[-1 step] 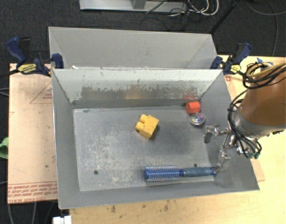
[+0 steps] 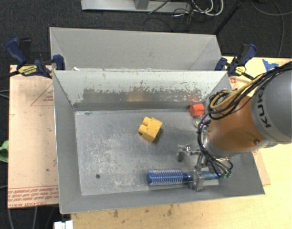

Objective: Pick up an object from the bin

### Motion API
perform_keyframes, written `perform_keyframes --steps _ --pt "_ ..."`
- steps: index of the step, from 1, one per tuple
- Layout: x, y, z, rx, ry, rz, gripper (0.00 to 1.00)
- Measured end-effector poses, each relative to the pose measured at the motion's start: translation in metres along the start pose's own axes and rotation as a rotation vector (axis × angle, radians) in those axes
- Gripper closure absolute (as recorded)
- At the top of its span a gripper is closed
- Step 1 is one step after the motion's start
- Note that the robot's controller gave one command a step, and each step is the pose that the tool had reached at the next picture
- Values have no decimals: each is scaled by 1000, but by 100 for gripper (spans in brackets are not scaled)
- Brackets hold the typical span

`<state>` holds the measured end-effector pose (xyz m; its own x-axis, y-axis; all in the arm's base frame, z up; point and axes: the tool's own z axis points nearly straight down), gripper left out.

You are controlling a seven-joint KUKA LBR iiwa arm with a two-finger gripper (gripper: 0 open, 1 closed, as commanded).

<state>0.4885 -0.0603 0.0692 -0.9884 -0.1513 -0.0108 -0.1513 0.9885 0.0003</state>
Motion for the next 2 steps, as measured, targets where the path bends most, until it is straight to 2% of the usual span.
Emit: perform_keyframes --steps 1,2 --pt "3 -2 -1 0 10 3 100" --pt "-17 17 -142 2 1 -25 100"
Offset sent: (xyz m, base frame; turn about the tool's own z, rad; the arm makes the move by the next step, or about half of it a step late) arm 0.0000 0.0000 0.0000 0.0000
